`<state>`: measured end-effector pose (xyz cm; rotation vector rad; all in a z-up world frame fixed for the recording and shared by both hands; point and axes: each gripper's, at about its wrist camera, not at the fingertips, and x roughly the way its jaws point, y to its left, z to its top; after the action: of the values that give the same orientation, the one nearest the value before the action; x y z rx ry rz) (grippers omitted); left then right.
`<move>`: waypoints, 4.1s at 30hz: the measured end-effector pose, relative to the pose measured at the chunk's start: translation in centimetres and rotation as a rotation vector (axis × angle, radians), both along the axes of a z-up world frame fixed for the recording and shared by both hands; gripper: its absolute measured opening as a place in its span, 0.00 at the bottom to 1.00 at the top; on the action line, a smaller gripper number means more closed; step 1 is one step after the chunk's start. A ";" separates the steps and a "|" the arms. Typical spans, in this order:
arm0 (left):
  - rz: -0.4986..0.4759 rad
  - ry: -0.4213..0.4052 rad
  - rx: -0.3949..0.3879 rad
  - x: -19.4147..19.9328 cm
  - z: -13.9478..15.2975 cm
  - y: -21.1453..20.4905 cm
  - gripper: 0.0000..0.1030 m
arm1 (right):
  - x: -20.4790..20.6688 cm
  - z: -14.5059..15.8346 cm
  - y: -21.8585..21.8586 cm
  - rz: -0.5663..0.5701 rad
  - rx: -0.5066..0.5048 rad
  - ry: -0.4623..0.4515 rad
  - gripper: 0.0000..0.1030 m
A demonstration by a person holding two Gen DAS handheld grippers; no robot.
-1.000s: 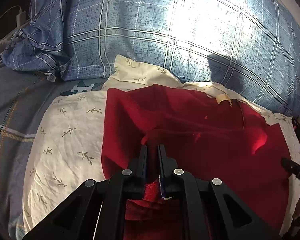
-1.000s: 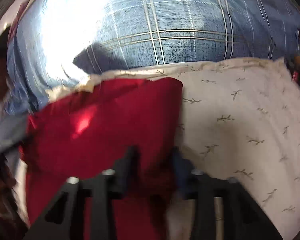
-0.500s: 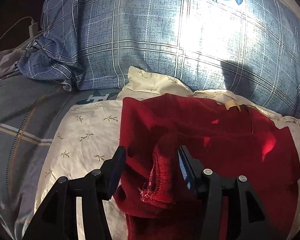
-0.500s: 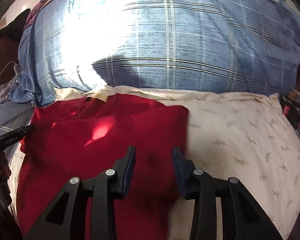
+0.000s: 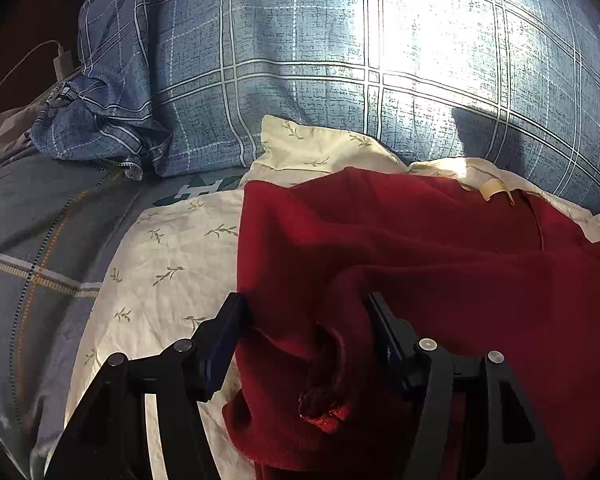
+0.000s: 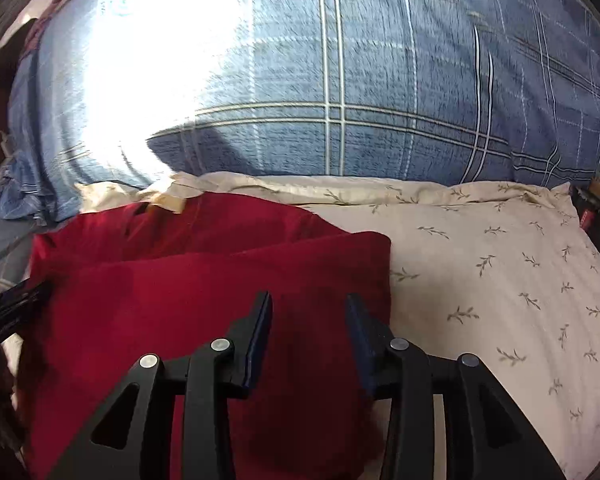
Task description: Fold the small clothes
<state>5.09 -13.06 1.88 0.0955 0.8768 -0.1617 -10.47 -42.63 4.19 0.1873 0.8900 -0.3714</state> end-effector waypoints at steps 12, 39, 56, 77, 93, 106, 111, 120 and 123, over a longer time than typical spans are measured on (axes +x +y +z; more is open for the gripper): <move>-0.003 0.000 0.005 -0.5 0.2 0.3 0.61 | -3.4 -0.5 1.3 0.009 -0.006 0.041 0.38; -0.026 -0.004 0.007 -11.6 3.4 4.0 0.61 | -10.3 1.2 4.2 0.001 0.115 -0.003 0.52; -0.007 0.041 -0.033 -11.3 2.5 4.7 0.61 | -6.7 0.0 1.2 -0.114 0.134 -0.038 0.61; 0.007 0.053 -0.019 -12.5 2.5 6.0 0.61 | -6.1 -1.8 0.2 -0.126 0.072 0.037 0.25; -0.084 0.093 -0.052 -17.1 3.3 7.2 0.63 | -14.1 0.2 5.6 0.073 0.192 0.069 0.52; -0.125 0.242 -0.091 -22.5 1.4 10.7 0.65 | -22.0 -2.9 8.8 0.193 0.379 0.168 0.54; -0.137 0.284 -0.099 -24.6 1.0 11.5 0.65 | -23.9 -3.8 9.0 0.218 0.486 0.179 0.54; -0.196 0.329 -0.064 -26.6 0.3 11.0 0.65 | -24.4 -5.1 10.2 0.304 0.578 0.213 0.52; -0.189 0.340 -0.091 -26.6 0.2 11.1 0.64 | -24.4 -5.6 10.5 0.325 0.582 0.236 0.40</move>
<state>-21.50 -1.92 2.07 0.0666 1.1977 -0.4030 -34.86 -32.18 -1.40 0.5338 1.2265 0.1827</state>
